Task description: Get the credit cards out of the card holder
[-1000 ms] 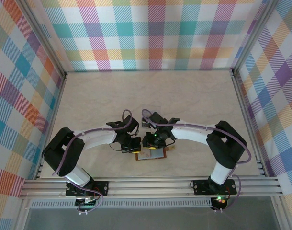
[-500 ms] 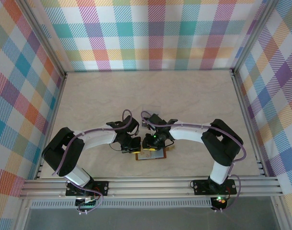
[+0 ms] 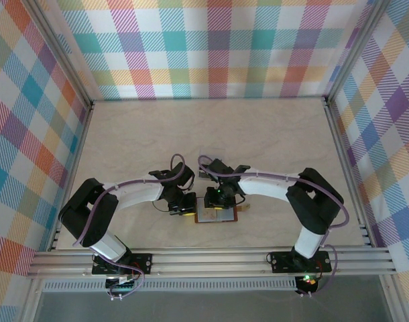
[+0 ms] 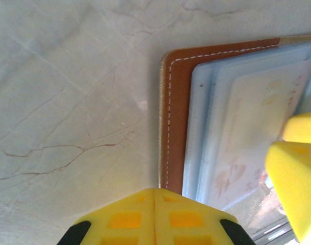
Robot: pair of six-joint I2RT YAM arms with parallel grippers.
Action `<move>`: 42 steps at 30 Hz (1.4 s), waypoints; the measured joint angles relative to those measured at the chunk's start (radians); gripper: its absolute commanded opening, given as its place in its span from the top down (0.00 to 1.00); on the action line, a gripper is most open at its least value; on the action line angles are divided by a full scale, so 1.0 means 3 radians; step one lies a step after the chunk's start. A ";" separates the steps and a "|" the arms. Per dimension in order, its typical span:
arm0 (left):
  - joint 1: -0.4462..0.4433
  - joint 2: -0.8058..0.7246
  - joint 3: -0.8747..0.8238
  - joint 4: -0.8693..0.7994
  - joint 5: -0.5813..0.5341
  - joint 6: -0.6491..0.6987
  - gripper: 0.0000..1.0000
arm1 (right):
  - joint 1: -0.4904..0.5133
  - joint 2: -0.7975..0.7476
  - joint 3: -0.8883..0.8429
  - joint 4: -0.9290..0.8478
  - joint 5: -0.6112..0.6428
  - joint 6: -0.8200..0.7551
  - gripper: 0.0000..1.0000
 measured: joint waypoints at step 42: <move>-0.0131 0.0387 0.0434 -0.0104 -0.0017 0.0173 0.98 | -0.0242 -0.0057 -0.0350 0.0366 -0.0409 -0.0086 0.66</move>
